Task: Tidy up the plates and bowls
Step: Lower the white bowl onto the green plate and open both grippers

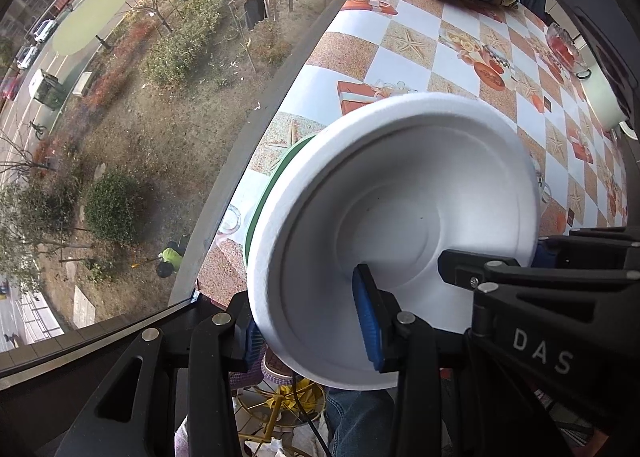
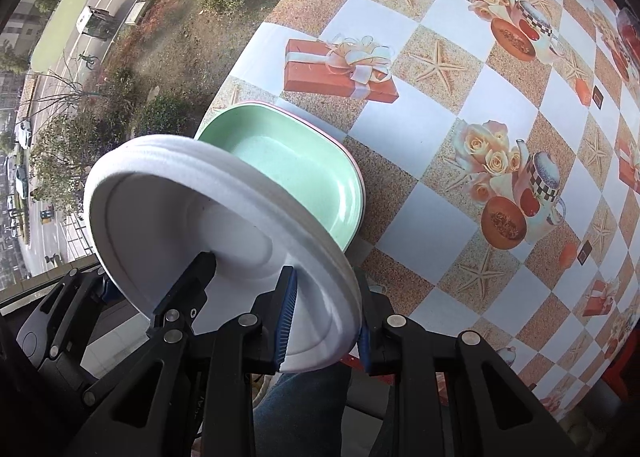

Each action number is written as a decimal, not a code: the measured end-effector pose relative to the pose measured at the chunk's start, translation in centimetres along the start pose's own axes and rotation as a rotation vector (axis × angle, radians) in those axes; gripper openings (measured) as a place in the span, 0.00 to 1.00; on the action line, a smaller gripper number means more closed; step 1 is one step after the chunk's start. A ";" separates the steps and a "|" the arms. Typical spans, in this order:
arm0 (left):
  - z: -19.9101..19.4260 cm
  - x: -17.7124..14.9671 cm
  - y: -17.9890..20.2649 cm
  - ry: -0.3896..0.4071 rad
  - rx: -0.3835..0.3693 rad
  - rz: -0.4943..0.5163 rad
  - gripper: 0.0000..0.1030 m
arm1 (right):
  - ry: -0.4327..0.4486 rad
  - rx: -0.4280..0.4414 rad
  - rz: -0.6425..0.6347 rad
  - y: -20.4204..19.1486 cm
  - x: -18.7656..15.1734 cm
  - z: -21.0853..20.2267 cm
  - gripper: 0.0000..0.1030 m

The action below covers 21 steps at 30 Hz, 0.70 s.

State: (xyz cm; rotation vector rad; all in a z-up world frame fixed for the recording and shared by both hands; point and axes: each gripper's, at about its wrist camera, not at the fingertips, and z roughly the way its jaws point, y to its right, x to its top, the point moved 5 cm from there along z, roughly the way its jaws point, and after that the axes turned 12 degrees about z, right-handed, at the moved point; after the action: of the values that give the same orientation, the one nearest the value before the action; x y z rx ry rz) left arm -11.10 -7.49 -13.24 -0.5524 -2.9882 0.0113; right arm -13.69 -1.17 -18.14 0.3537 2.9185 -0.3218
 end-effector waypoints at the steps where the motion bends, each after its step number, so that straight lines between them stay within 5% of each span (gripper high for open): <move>1: 0.2 0.0 -0.2 -0.003 0.001 -0.006 0.41 | -0.002 -0.002 -0.005 -0.3 0.1 0.3 0.27; 11: 1.5 -0.2 -1.3 0.016 0.002 -0.042 0.45 | -0.021 -0.001 -0.021 -1.9 1.1 2.0 0.28; 16: 1.1 -0.2 -1.2 0.066 -0.034 -0.048 0.65 | -0.024 -0.002 -0.023 -1.3 1.1 1.8 0.28; 21: 1.0 0.0 -1.3 0.056 0.009 -0.025 0.66 | -0.013 -0.001 -0.017 -0.9 1.2 1.3 0.28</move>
State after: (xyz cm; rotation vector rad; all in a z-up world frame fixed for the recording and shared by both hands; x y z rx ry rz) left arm -11.69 -8.68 -14.20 -0.5063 -2.9383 0.0077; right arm -14.85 -2.02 -19.44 0.3258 2.9103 -0.3236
